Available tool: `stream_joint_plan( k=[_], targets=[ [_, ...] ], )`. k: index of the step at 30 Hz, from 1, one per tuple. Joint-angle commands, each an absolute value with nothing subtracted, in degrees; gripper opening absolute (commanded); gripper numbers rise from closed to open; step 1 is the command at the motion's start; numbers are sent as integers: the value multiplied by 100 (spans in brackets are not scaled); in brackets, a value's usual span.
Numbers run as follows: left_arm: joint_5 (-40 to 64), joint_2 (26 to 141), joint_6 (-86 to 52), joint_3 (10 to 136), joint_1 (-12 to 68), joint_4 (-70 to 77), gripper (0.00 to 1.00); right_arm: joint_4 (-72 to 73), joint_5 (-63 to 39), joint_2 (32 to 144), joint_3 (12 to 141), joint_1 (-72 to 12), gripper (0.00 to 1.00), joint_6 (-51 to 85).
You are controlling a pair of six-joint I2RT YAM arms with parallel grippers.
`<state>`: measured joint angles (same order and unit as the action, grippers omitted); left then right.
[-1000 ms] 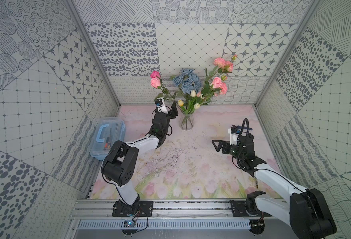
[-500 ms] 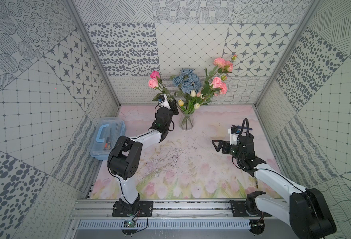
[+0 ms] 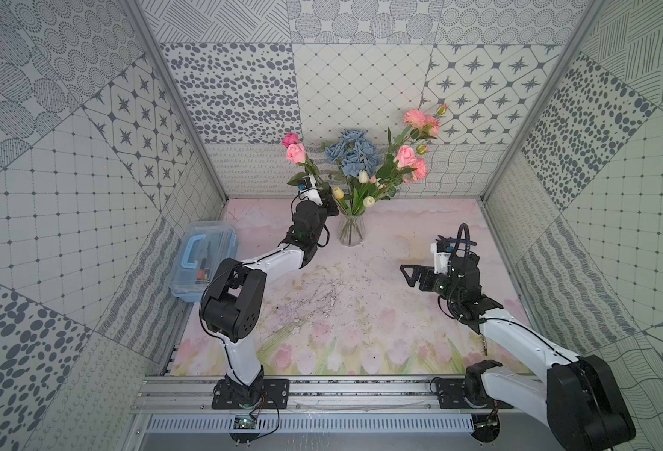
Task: Pick out pink flowers from the vase
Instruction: Pick up the flower from the vase.
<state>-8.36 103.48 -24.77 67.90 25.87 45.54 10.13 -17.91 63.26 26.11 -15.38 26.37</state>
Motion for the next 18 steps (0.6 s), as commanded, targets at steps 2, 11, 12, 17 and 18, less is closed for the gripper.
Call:
stream_joint_plan(
  k=[2,11,12,17,18],
  targets=[
    [-882,10087,-2048,7064,2558,4153,0,1067,-1704,6138,2702,-1564,98,2541],
    [-618,9829,-1579,7689,2562,3619,0,880,-1637,5986,2891,-1564,98,2479],
    [-580,9795,-1545,7754,2562,3555,0,863,-1635,5968,2918,-1564,98,2479],
    [-355,9510,-1263,8162,2563,3036,0,717,-1657,5868,3067,-1564,98,2419],
    [-297,9445,-1175,8266,2559,2891,0,689,-1672,5847,3068,-1560,98,2409]
  ],
)
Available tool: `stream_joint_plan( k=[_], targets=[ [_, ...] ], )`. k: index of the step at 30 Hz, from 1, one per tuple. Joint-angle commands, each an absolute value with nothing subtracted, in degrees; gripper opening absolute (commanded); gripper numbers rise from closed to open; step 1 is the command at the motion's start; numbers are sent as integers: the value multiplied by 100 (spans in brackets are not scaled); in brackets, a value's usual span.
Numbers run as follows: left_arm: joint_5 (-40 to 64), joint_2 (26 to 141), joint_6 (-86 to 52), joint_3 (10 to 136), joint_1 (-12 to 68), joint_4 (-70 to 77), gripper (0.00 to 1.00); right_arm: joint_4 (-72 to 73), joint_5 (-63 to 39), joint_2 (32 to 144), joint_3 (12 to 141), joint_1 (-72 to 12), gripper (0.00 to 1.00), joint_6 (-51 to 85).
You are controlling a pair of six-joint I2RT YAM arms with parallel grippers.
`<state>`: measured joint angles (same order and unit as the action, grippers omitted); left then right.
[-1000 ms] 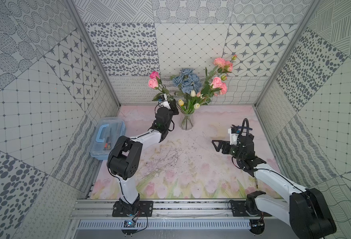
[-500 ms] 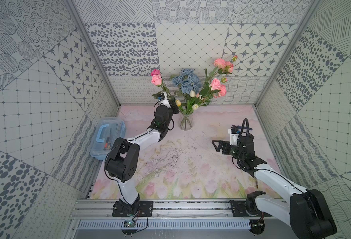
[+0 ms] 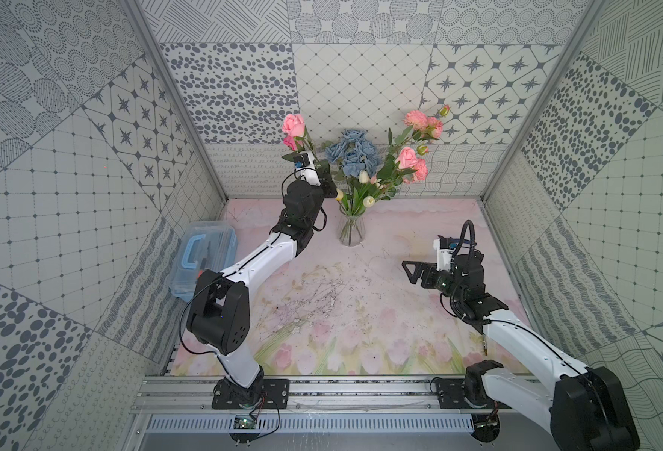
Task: Pick out pink flowers from the vase
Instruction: Pick up the flower from the vase.
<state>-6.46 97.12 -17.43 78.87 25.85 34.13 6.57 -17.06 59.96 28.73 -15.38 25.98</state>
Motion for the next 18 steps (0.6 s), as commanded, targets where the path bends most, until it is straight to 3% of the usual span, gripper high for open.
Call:
stream_joint_plan(
  k=[1,12,18],
  targets=[
    [-228,9371,-1082,8381,2558,2719,0,653,-1678,5822,3146,-1562,98,2393],
    [160,8442,-602,8959,2558,1591,0,453,-2170,5315,3813,-1573,98,2323],
    [1017,8216,-938,9482,2558,841,0,374,-2848,5181,4271,-1598,98,2324]
  ],
)
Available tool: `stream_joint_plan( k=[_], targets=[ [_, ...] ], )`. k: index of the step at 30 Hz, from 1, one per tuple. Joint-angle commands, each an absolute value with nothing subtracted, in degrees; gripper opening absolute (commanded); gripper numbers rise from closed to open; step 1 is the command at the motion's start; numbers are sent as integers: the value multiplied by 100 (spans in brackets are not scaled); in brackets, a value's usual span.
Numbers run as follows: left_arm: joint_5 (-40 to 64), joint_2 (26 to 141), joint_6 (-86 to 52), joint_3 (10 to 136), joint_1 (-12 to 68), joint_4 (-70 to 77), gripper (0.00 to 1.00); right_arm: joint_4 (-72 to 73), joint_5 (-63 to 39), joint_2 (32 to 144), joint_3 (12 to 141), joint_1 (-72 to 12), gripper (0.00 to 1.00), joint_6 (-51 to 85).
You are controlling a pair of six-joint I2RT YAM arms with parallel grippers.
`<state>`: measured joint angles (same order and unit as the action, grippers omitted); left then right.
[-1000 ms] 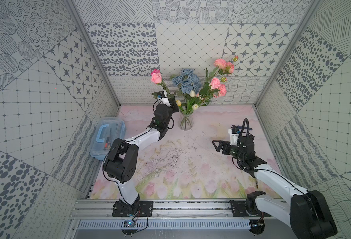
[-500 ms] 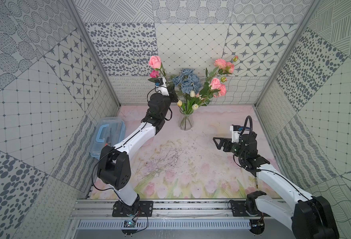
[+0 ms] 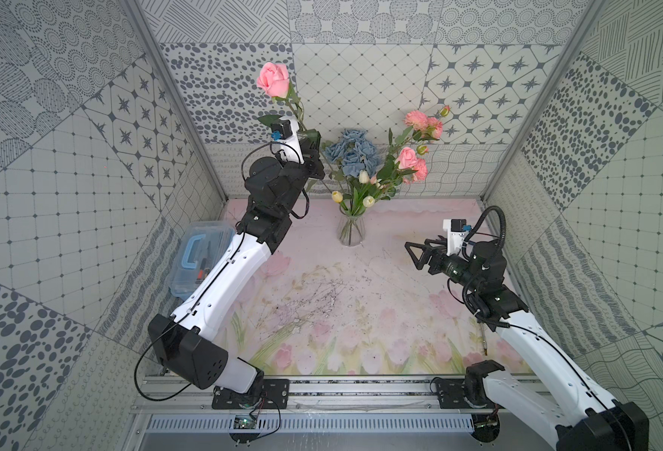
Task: Pick out pink flowers from the vase
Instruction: Pick up the flower from the vase.
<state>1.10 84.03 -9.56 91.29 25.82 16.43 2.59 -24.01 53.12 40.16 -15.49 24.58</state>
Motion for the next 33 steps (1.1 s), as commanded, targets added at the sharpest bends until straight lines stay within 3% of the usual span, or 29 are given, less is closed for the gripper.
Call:
stream_joint_plan(
  k=[1,6,10,14,18,27,30,33],
  targets=[
    [1184,8186,-1010,9530,2558,776,0,386,-2956,5169,4336,-1615,98,2340],
    [2100,8131,-1397,9853,2558,381,0,422,-3330,5080,4612,-1779,98,2346],
    [3503,8437,-1888,10353,2567,-236,0,439,-3655,5052,4866,-1929,98,2355],
    [4649,8685,-2049,10397,2711,-511,0,489,-3884,5106,5117,-2068,89,2395],
    [4867,8790,-1153,10390,3189,-1389,0,632,-4140,5272,5278,-2152,80,2522],
    [5342,9239,-544,10205,3914,-1916,0,943,-4170,5795,5461,-2409,74,2547],
    [5472,9383,-554,10195,4013,-1919,0,982,-4168,5930,5493,-2468,65,2549],
    [5469,9452,-553,10154,4060,-1868,0,1047,-4221,6012,5497,-2503,49,2612]
  ],
)
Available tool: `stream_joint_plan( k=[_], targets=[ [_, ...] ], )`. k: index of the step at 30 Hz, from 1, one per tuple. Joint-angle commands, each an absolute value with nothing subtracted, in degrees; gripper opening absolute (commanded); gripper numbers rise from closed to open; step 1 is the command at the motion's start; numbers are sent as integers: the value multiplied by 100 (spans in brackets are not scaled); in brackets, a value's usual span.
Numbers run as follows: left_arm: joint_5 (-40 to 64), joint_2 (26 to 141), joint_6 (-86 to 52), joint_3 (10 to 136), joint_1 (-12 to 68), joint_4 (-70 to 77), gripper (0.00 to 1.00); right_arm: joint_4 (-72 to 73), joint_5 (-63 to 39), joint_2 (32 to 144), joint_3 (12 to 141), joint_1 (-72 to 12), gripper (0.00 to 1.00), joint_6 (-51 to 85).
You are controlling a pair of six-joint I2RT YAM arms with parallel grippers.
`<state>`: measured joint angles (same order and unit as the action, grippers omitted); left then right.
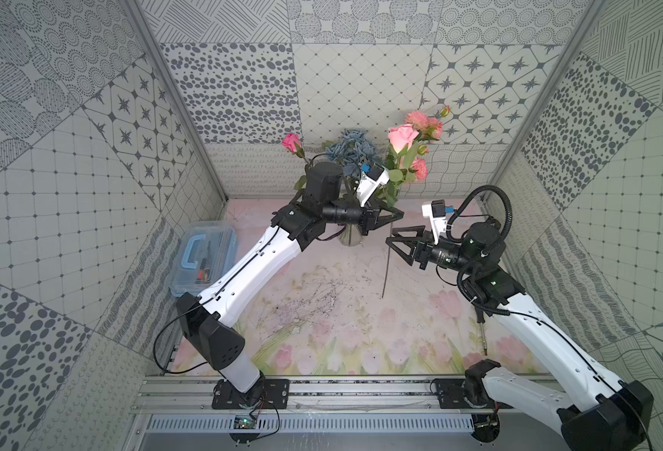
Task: Pick out pink flowers from the vase
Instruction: Pick up the flower from the vase, then place the flower at the center of the board.
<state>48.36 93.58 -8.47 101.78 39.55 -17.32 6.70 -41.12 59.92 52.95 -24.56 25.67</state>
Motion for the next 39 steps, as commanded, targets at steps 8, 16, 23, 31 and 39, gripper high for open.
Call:
stream_joint_plan(
  k=[8,16,23,31,39],
  targets=[
    [5364,9527,-633,10055,4071,-1703,0,1096,-4231,6047,5399,-2531,16,2723],
    [4995,9468,-680,9954,4069,-1500,0,978,-4175,6023,5299,-2533,4,2733],
    [4543,9442,-773,9907,4048,-1350,52,693,-4056,5955,5294,-2531,0,2645],
    [3492,8851,-1340,9021,3582,-535,92,-532,-3249,5744,5262,-2507,0,2127],
    [2295,8095,-1321,7887,3383,-259,95,-2771,-1012,5834,5458,-2089,0,1701]
  ],
)
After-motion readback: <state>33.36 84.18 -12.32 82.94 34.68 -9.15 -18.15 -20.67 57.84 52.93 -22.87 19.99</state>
